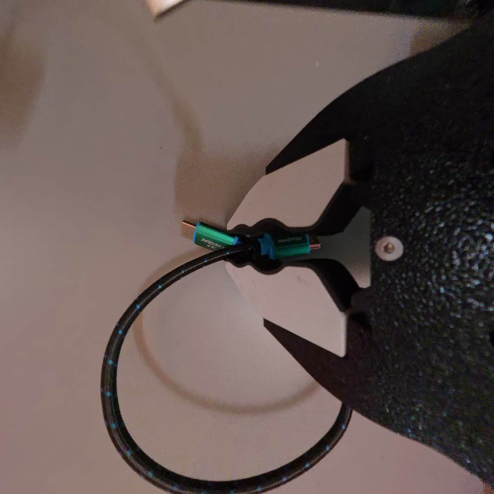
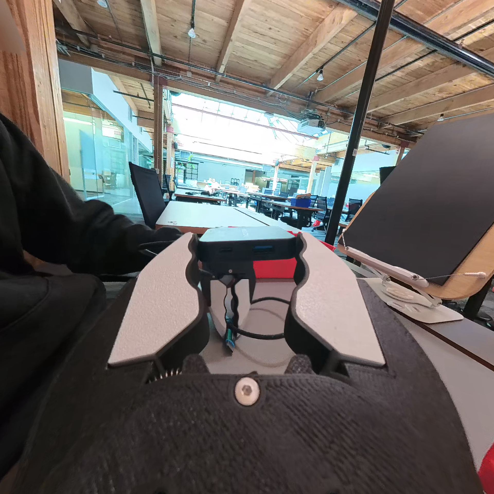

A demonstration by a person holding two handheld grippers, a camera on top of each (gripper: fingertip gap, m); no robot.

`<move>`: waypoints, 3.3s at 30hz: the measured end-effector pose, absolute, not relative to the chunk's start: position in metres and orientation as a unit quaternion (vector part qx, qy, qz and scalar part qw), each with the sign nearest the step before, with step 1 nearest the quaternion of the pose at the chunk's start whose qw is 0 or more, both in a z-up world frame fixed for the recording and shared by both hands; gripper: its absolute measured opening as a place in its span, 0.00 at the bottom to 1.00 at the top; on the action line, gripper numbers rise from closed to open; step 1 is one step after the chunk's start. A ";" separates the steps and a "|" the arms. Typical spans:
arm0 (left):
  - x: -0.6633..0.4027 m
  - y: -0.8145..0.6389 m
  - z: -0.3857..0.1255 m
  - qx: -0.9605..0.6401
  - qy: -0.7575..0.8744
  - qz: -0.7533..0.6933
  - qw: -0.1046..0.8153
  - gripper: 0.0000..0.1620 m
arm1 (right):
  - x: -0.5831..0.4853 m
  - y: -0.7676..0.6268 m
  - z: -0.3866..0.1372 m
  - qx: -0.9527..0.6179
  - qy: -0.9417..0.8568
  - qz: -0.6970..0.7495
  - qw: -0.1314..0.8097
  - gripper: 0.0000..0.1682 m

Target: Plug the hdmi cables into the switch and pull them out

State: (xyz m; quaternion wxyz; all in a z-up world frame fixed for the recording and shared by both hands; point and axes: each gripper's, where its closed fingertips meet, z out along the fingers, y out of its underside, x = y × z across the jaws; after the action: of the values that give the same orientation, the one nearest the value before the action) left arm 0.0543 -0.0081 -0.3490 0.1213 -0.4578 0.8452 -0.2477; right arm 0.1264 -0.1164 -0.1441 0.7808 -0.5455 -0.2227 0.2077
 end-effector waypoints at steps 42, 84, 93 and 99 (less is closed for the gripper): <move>0.046 -0.028 -0.177 -0.370 0.670 -0.184 0.617 0.09 | 0.083 -0.084 -0.143 -0.425 -0.166 0.411 0.789 0.42; 0.034 -0.006 -0.180 -0.254 0.746 0.021 0.616 0.08 | 0.067 -0.062 -0.178 -0.553 -0.215 0.308 0.744 0.41; 0.039 -0.007 -0.171 -0.267 0.724 -0.005 0.636 0.08 | 0.068 -0.060 -0.185 -0.571 -0.220 0.286 0.738 0.41; 0.037 -0.007 -0.170 -0.243 0.745 -0.004 0.621 0.08 | 0.064 -0.059 -0.185 -0.571 -0.227 0.284 0.736 0.41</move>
State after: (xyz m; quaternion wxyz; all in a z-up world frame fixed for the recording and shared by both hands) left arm 0.0371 -0.0067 -0.1705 0.6207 -0.2433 0.7453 -0.0041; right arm 0.0645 -0.0586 -0.1850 0.7359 -0.5712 -0.2272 0.2837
